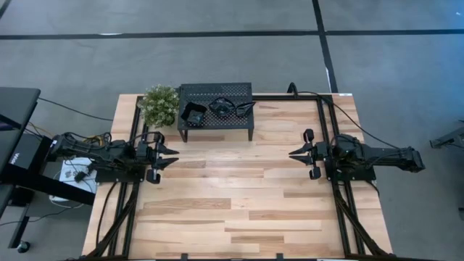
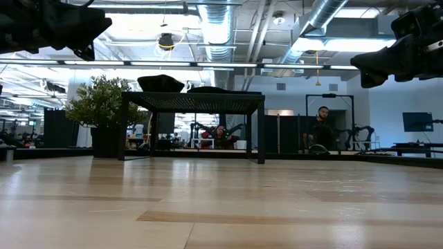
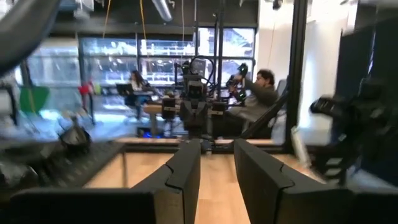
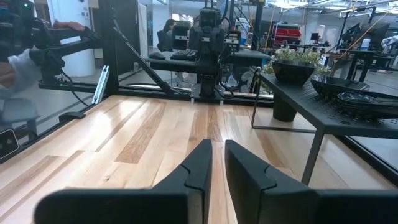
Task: Pick & Place Mini shaped plates
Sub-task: Return to Home Position
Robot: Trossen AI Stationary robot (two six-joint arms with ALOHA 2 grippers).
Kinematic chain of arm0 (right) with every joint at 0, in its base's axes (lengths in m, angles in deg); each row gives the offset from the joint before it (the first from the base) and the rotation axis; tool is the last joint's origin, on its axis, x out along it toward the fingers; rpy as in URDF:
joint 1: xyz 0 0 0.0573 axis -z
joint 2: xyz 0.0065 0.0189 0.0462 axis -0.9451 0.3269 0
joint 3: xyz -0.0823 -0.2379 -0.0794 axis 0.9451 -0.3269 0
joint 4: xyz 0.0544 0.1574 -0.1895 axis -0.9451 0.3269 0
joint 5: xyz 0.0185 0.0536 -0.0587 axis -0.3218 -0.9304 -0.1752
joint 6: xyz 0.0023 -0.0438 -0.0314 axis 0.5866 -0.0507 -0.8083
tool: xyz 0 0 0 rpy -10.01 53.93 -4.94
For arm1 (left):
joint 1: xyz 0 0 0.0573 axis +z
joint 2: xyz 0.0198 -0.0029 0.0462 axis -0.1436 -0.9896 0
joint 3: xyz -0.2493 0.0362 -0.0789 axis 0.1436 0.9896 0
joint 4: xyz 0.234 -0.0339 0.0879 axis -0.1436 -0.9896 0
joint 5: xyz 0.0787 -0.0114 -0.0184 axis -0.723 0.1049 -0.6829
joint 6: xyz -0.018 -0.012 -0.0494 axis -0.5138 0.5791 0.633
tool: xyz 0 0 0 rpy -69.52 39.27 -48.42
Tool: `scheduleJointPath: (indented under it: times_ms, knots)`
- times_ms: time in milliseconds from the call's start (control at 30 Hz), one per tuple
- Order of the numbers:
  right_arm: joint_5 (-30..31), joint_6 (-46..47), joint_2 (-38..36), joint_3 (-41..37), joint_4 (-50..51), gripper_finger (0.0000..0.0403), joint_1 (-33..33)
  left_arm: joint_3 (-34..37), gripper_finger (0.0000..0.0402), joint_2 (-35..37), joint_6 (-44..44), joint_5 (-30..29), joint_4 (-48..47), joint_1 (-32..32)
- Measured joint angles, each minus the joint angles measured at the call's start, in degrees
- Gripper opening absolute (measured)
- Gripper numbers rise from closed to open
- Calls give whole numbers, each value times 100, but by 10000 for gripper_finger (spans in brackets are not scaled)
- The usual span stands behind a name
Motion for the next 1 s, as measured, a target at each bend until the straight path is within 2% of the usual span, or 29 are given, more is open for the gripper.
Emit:
scheduleJointPath:
  times_ms: [133,233,367,500,800,1000]
  knots:
    - [0,0,0,0,-2,38,0,1,100,41,1033,10,-2,0]
    - [0,0,0,0,-2,39,0,4,100,201,1314,10,10,0]
    - [0,0,0,-2,-1,40,0,28,100,452,1135,15,-66,0]
    - [0,-2,0,-2,0,38,0,28,100,690,759,389,-993,0]
    - [-1,-2,1,-2,0,40,1,28,100,916,576,595,-1901,75]
    - [0,-2,0,-2,-2,39,0,26,100,916,611,1281,-2049,353]
